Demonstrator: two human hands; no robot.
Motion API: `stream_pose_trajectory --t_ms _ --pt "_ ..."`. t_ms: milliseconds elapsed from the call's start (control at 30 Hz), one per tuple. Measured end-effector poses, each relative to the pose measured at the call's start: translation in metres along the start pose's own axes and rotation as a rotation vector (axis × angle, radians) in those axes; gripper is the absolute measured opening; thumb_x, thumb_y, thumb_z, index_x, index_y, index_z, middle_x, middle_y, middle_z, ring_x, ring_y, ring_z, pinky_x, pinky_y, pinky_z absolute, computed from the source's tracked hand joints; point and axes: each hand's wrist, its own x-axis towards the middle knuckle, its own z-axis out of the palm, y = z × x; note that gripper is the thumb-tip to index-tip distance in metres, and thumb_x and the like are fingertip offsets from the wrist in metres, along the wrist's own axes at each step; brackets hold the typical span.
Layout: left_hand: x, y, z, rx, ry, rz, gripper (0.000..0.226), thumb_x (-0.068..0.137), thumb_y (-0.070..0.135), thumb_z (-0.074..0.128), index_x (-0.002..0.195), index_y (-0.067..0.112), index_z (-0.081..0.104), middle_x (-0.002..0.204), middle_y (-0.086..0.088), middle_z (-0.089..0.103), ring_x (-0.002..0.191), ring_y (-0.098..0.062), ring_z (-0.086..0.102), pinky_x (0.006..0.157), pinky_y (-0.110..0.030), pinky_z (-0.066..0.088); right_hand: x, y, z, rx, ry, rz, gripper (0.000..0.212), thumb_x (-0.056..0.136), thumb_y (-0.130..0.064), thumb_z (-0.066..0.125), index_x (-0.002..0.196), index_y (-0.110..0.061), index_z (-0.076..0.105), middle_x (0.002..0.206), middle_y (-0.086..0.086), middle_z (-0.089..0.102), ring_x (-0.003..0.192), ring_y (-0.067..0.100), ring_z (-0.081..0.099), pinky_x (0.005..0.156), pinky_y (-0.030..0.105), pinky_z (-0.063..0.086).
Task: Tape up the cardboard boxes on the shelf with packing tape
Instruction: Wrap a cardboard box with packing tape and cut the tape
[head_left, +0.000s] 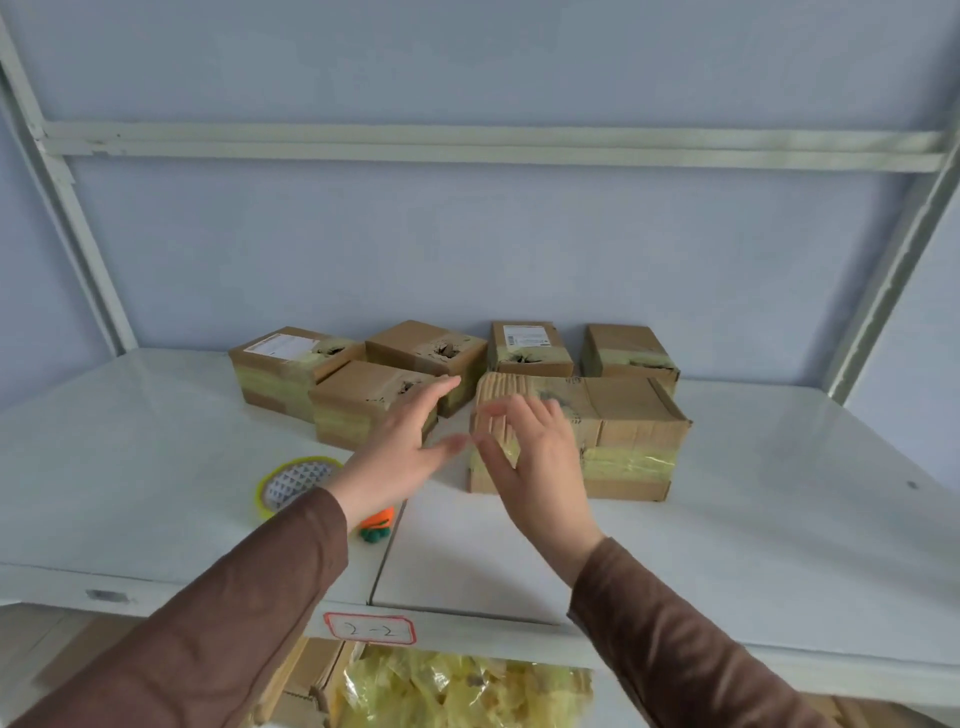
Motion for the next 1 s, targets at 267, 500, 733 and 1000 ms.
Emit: stream_pose_trajectory --t_ms 267,500,733,1000 --pt "0.056 0.041 0.043 0.375 -0.08 0.284 0.064 0.103 0.051 0.05 0.159 0.026 0.034 0.168 0.012 0.023 0.156 -0.004 0.009 0.125 -0.027 0.004 0.007 0.101 -0.107 -0.193 0.056 0.333 0.029 0.097 -0.029 0.065 0.125 -0.021 0.065 0.127 -0.001 0.062 0.121 0.027 0.049 0.099 0.042 0.042" --pt "0.065 0.039 0.071 0.62 -0.143 0.33 0.047 0.108 0.044 0.041 0.155 0.04 0.039 0.162 0.016 0.035 0.152 -0.006 0.026 0.127 -0.036 0.014 -0.002 0.13 -0.109 -0.134 -0.23 0.481 0.05 0.102 -0.048 0.052 0.147 -0.025 0.054 0.162 -0.005 0.037 0.146 0.021 0.033 0.118 0.038 0.03" --pt "0.089 0.041 0.051 0.716 -0.357 0.333 0.083 0.099 0.06 0.051 0.164 0.028 0.012 0.171 0.008 0.003 0.156 -0.007 0.004 0.128 -0.031 0.008 0.029 0.108 -0.098 -0.485 -0.434 0.112 0.077 0.095 -0.063 0.054 0.16 -0.029 0.031 0.169 -0.006 0.022 0.156 0.017 0.017 0.128 0.047 0.01" --pt "0.091 0.037 0.059 0.662 -0.395 0.269 0.078 0.101 0.056 0.051 0.163 0.025 0.018 0.171 0.006 0.011 0.158 -0.009 0.006 0.129 -0.037 0.009 0.036 0.097 -0.068 -0.531 -0.616 -0.002 0.056 0.109 -0.047 0.032 0.162 -0.027 0.026 0.167 -0.009 0.027 0.155 0.009 0.021 0.128 0.041 0.014"
